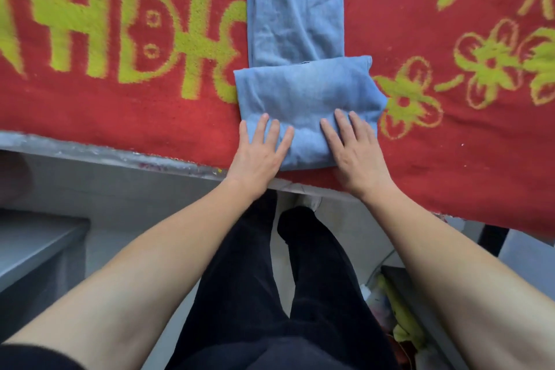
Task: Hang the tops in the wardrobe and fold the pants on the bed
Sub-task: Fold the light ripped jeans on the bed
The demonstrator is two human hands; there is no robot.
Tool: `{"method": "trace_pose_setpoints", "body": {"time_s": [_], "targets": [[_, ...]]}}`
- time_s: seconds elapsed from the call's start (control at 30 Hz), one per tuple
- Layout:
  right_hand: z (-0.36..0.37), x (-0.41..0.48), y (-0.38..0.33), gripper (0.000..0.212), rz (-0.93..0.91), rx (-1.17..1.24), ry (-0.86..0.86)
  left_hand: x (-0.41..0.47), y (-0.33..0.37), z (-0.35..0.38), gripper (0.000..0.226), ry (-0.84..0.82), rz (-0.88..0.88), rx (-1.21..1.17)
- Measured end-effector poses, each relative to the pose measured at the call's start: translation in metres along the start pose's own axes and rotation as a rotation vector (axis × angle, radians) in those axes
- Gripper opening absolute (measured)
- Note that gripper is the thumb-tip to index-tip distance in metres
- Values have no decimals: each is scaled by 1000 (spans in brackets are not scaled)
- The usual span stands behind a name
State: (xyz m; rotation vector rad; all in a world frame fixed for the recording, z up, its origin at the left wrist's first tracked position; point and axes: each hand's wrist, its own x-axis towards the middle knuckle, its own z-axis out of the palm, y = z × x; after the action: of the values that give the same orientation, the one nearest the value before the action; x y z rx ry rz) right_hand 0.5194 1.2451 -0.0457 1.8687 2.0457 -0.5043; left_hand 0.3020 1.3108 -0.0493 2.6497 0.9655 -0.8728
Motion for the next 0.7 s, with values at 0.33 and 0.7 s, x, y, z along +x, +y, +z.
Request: {"method": "trace_pose_setpoints", "body": {"time_s": [0.33, 0.7], "targets": [[-102, -1, 22, 44, -2, 309, -291, -26, -14, -94, 47, -198, -166, -688], [-168, 54, 35, 42, 94, 578, -336, -7, -77, -98, 37, -360, -371, -1482]]}}
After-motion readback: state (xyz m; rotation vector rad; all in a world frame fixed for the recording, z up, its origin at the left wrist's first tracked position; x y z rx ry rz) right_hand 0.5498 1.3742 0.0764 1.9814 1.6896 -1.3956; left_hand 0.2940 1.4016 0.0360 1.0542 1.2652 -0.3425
